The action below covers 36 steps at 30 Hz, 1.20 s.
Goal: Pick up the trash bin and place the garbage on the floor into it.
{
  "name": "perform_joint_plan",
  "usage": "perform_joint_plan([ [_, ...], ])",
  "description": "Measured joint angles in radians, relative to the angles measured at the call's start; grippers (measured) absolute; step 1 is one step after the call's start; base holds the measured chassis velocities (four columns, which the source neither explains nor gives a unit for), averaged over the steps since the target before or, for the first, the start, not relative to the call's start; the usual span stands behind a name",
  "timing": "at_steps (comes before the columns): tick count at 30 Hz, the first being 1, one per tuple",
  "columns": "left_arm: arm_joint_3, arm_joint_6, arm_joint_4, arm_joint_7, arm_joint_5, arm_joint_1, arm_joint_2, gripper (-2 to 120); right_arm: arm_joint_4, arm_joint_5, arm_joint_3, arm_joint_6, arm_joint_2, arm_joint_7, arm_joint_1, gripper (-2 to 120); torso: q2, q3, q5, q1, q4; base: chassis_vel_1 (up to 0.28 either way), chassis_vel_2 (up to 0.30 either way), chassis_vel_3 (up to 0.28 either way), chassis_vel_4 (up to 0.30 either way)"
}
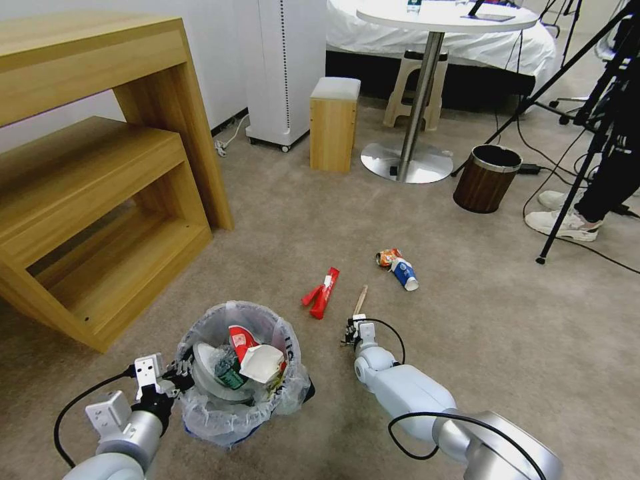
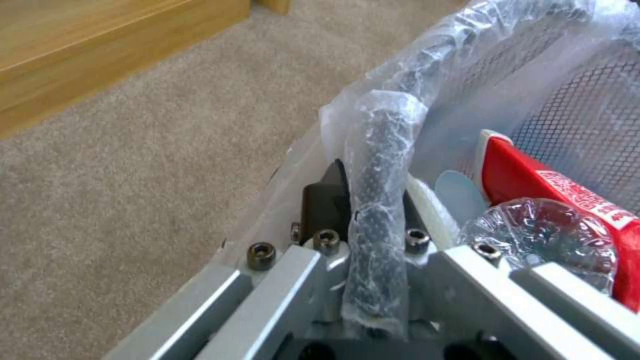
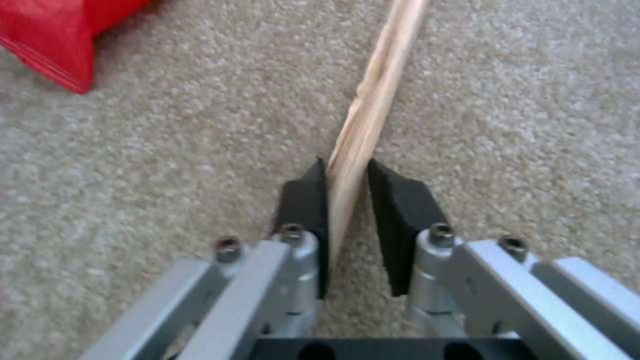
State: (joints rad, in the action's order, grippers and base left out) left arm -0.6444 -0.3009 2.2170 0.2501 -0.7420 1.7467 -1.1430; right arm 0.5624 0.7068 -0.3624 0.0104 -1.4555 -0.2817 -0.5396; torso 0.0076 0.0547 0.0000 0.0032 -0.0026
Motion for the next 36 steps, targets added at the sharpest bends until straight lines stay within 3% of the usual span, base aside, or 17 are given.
perform_joint_plan([
  [1,0.000,0.000,0.000,0.000,0.000,0.000,0.000,1,0.000,0.000,0.000,0.000,0.000,0.000,0.000,15,0.000,0.000,0.0000,0.000,0.0000,0.000,0.000,0.000,0.000],
  [4,0.000,0.001,0.001,0.000,0.000,0.000,-0.002,1,0.007,-0.010,-0.005,0.006,0.011,-0.001,-0.009,0,0.000,0.000,0.0000,0.000,0.0000,0.000,0.000,0.000,0.000],
  [12,0.001,0.001,0.000,0.000,0.000,-0.005,-0.004,1,0.035,-0.011,-0.013,0.010,0.029,-0.002,-0.025,0,0.000,0.000,0.0000,0.000,0.0001,0.000,0.000,0.000,0.000],
  [17,-0.006,0.002,-0.024,0.002,0.000,-0.011,0.001,1,0.241,0.055,-0.061,0.021,0.123,0.005,-0.073,0,0.000,0.000,0.0000,0.000,0.0000,0.000,0.000,0.000,0.000],
  [20,-0.012,0.002,-0.038,0.005,-0.008,-0.019,0.013,1,0.478,0.095,-0.096,0.076,0.249,0.005,-0.121,0,0.000,0.000,0.0004,0.000,0.0004,0.000,0.000,0.000,0.000],
  [21,-0.012,0.002,-0.038,0.005,-0.008,-0.019,0.013,1,0.478,0.095,-0.096,0.076,0.249,0.005,-0.121,0,0.000,0.000,0.0004,0.000,0.0004,0.000,0.000,0.000,0.000],
  [23,-0.013,0.002,-0.052,0.005,-0.011,-0.028,0.020,1,0.659,0.039,-0.099,0.172,0.384,0.023,-0.142,0,0.000,0.000,-0.0004,0.000,-0.0008,0.000,0.000,0.000,0.000],
  [24,-0.013,0.002,-0.052,0.005,-0.011,-0.028,0.020,1,0.659,0.039,-0.099,0.172,0.384,0.023,-0.142,0,0.000,0.000,-0.0004,0.000,-0.0008,0.000,0.000,0.000,0.000],
  [27,-0.010,0.002,-0.060,0.005,-0.013,-0.037,0.021,1,0.847,0.025,-0.098,0.203,0.479,0.038,-0.132,0,0.000,0.000,0.0003,0.000,-0.0001,0.000,0.000,0.000,0.000],
  [28,-0.010,0.002,-0.060,0.005,-0.013,-0.037,0.021,1,0.847,0.025,-0.098,0.203,0.479,0.038,-0.132,0,0.000,0.000,0.0003,0.000,-0.0001,0.000,0.000,0.000,0.000],
  [31,-0.008,0.002,-0.065,0.006,-0.012,-0.042,0.019,1,1.018,-0.005,-0.109,0.220,0.539,0.061,-0.075,0,0.000,0.000,-0.0001,0.000,0.0004,0.000,0.000,0.000,0.000],
  [36,-0.008,0.001,-0.056,0.006,-0.012,-0.041,0.018,1,1.090,-0.039,-0.149,0.236,0.557,0.079,-0.015,0,0.000,0.000,-0.0001,0.000,0.0003,0.000,0.000,0.000,0.000],
])
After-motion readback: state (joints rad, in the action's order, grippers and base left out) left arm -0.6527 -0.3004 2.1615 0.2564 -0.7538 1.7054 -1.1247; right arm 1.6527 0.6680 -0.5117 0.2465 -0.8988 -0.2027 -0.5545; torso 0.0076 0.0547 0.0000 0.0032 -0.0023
